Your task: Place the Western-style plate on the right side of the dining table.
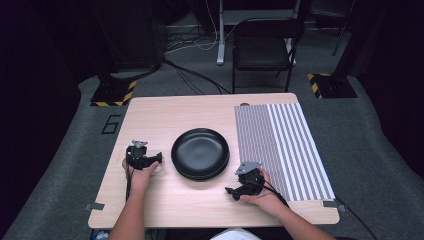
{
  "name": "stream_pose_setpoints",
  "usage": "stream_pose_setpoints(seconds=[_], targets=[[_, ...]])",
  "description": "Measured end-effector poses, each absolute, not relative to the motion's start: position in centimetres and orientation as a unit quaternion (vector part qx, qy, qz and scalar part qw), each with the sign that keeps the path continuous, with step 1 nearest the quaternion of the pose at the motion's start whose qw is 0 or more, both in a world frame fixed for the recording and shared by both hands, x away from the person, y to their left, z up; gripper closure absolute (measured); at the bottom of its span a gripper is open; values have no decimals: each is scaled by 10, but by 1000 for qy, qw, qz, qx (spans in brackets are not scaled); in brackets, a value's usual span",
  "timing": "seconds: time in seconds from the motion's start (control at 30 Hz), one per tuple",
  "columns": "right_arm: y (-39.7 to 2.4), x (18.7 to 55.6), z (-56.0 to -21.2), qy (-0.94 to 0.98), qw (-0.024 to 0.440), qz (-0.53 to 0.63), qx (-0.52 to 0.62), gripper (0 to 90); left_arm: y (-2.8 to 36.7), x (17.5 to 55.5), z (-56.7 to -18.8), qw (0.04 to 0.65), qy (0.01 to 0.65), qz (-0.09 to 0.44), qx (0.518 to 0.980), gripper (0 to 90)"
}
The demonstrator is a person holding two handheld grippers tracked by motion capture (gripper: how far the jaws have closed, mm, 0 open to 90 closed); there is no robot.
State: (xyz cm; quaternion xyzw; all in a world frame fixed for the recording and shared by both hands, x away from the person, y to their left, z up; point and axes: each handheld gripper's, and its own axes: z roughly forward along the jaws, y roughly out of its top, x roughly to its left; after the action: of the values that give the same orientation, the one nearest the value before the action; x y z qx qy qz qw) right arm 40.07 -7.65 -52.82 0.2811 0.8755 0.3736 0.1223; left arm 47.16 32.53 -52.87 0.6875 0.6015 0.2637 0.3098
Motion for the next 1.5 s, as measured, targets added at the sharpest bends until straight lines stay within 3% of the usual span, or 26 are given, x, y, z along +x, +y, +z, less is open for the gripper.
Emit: stream_pose_setpoints(seconds=[0.43,0.73,0.97,1.17,1.33,1.5], targets=[[-77,400,-528,871,127,376,290,145,326,471,-529,310,601,264,687,160],[-78,400,-527,864,134,383,298,241,325,470,-529,311,606,270,680,190],[-78,399,-527,857,143,385,312,337,327,468,-528,316,611,278,670,325],[-82,402,-524,853,136,384,326,430,326,467,-526,315,613,271,673,379],[-87,403,-517,847,153,386,331,446,324,465,-523,321,609,259,678,456],[-93,405,-510,838,155,392,347,455,321,461,-515,339,603,256,675,462]])
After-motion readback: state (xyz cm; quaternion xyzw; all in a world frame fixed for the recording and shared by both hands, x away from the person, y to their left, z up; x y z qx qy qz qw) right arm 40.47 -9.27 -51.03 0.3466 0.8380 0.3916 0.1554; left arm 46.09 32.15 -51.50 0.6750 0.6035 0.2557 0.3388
